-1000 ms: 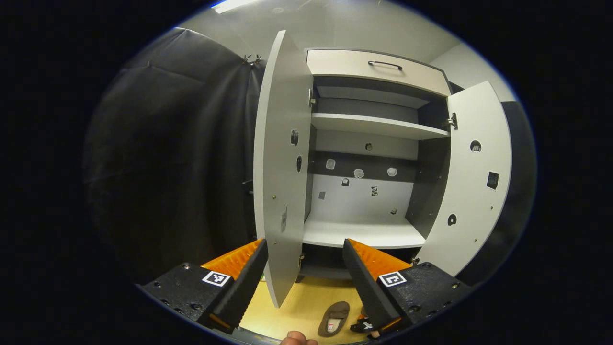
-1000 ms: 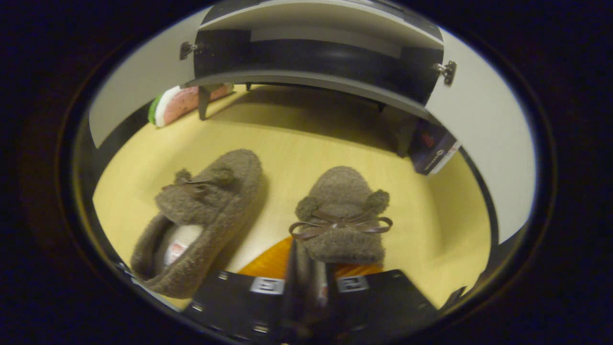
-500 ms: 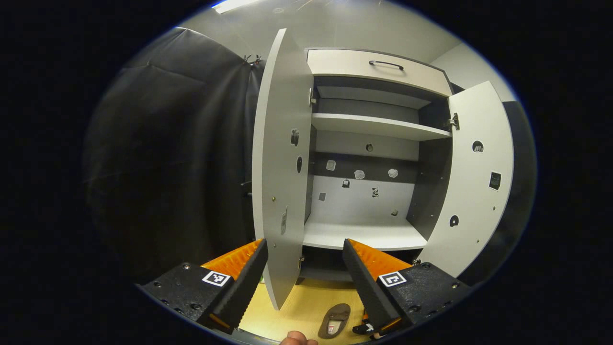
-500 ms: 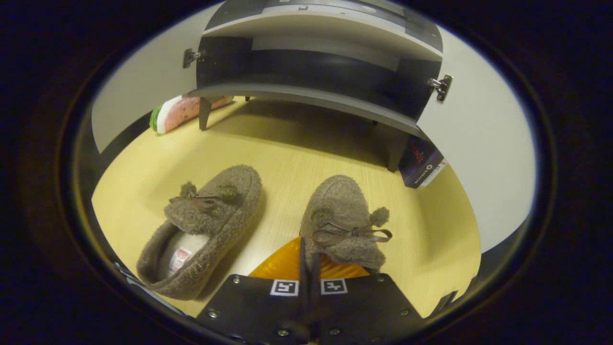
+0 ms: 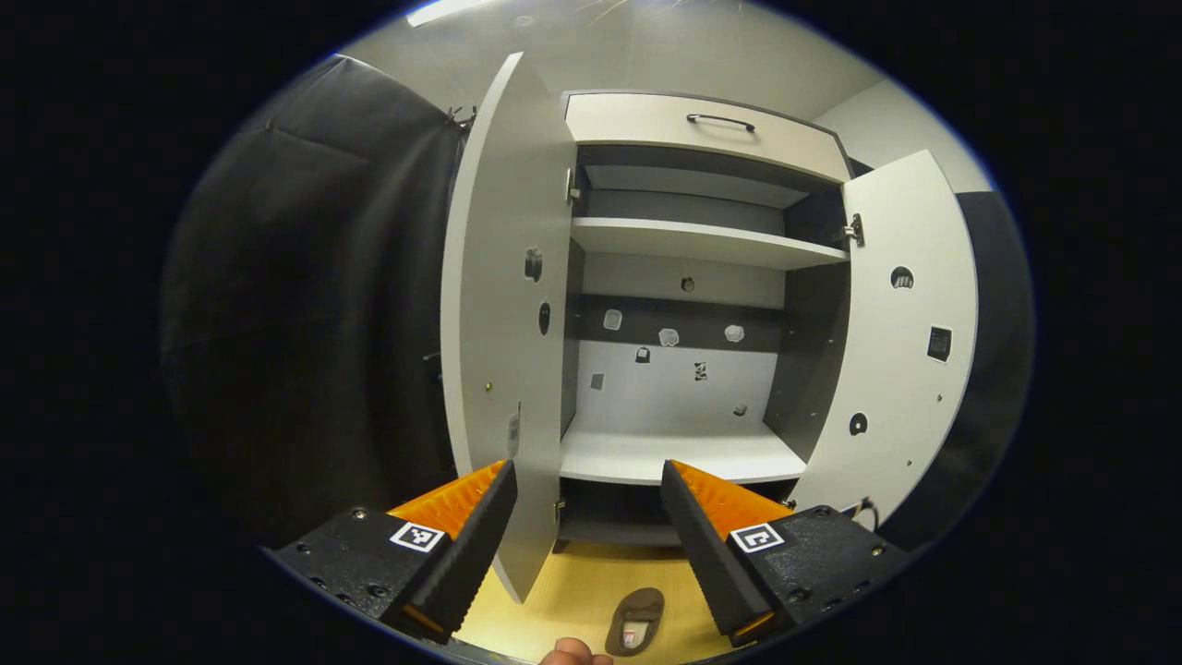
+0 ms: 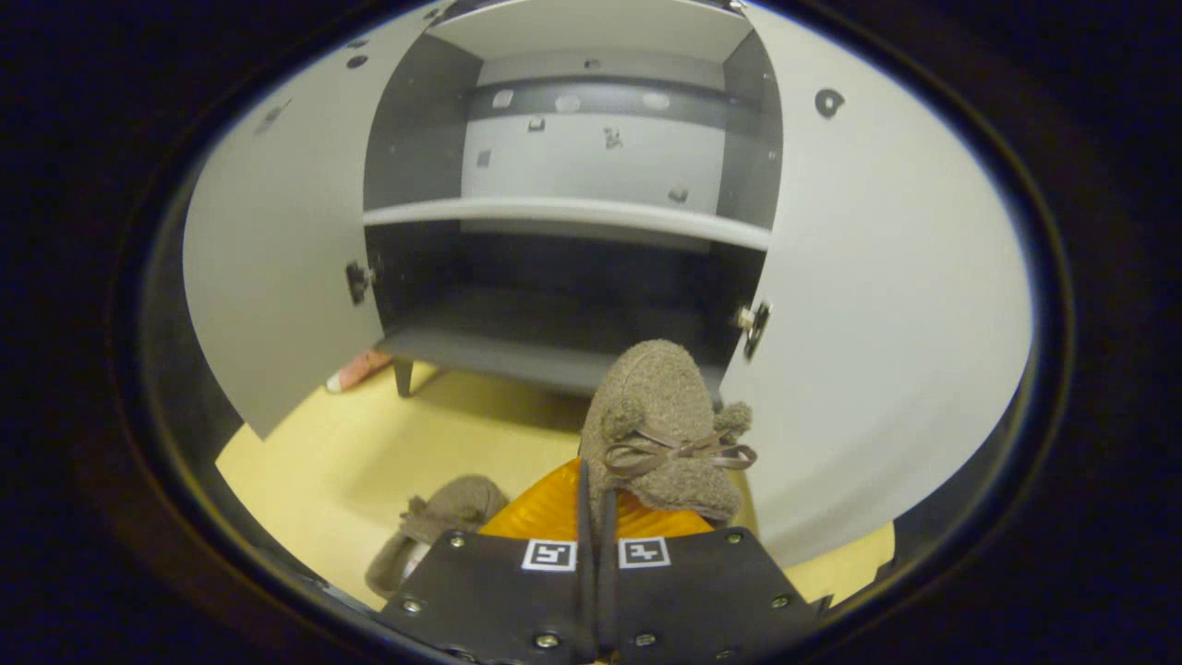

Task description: Grab one shoe with the right hand and put it into the shoe cabinet, grab the other shoe with the left hand and put it into the shoe cabinet; then close the right door with the right hand and the left door with the left hand.

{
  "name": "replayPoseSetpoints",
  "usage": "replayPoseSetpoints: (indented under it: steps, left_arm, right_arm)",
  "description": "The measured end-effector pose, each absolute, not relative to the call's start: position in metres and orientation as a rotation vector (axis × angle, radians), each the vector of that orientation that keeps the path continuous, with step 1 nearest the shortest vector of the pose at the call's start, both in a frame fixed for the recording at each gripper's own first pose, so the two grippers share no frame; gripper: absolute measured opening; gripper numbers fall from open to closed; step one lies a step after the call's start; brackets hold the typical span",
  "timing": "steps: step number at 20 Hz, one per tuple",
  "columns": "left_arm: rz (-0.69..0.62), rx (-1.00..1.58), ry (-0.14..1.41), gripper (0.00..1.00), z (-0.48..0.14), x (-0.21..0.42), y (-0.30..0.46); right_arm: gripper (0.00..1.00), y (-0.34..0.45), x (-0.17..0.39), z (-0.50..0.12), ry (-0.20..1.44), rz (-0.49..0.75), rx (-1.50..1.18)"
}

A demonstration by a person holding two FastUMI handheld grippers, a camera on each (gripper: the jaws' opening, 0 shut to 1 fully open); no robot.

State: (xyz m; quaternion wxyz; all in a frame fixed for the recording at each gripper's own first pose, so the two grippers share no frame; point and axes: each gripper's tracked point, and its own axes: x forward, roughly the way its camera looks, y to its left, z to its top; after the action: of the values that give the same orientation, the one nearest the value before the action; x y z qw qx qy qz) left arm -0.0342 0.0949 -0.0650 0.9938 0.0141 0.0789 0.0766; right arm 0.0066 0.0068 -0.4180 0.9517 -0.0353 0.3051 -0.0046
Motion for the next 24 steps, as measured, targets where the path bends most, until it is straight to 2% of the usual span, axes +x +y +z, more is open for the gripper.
replayPoseSetpoints:
  steps: [7, 8, 9, 14, 15, 17, 18, 19, 21, 22, 24]
  left_arm:
    - [0.166, -0.004, 0.152, 0.97, -0.068, -0.033, 0.098]
    - [0.174, -0.002, 0.150, 0.94, -0.068, -0.034, 0.100]
    - [0.182, 0.000, 0.149, 0.97, -0.067, -0.034, 0.102]
    - [0.210, 0.002, 0.142, 0.97, -0.066, -0.030, 0.110]
    - [0.215, 0.002, 0.145, 0.93, -0.068, -0.029, 0.112]
    - [0.223, 0.000, 0.150, 0.97, -0.071, -0.027, 0.112]
    - [0.228, 0.000, 0.155, 0.94, -0.072, -0.026, 0.113]
    - [0.233, 0.001, 0.160, 0.97, -0.074, -0.026, 0.115]
    - [0.247, 0.003, 0.164, 0.97, -0.076, -0.024, 0.118]
    - [0.254, 0.003, 0.166, 0.94, -0.076, -0.024, 0.120]
    - [0.270, 0.006, 0.165, 0.96, -0.075, -0.024, 0.124]
  right_arm:
    - [0.02, 0.008, 0.093, -0.304, 0.385, -0.003, -0.073]
    - [0.02, 0.008, 0.105, -0.295, 0.368, -0.002, -0.075]
    - [0.02, 0.009, 0.118, -0.288, 0.352, -0.001, -0.070]
    - [0.02, 0.015, 0.187, -0.269, 0.311, 0.006, -0.093]
    - [0.02, 0.016, 0.202, -0.268, 0.310, 0.009, -0.093]
    - [0.02, 0.015, 0.233, -0.266, 0.304, -0.002, -0.085]
    - [0.02, 0.014, 0.248, -0.265, 0.303, -0.010, -0.085]
    - [0.02, 0.014, 0.261, -0.265, 0.302, -0.015, -0.092]
    - [0.02, 0.011, 0.288, -0.267, 0.312, -0.024, -0.106]
    - [0.02, 0.009, 0.297, -0.269, 0.316, -0.028, -0.108]
    - [0.02, 0.006, 0.316, -0.279, 0.335, -0.042, -0.118]
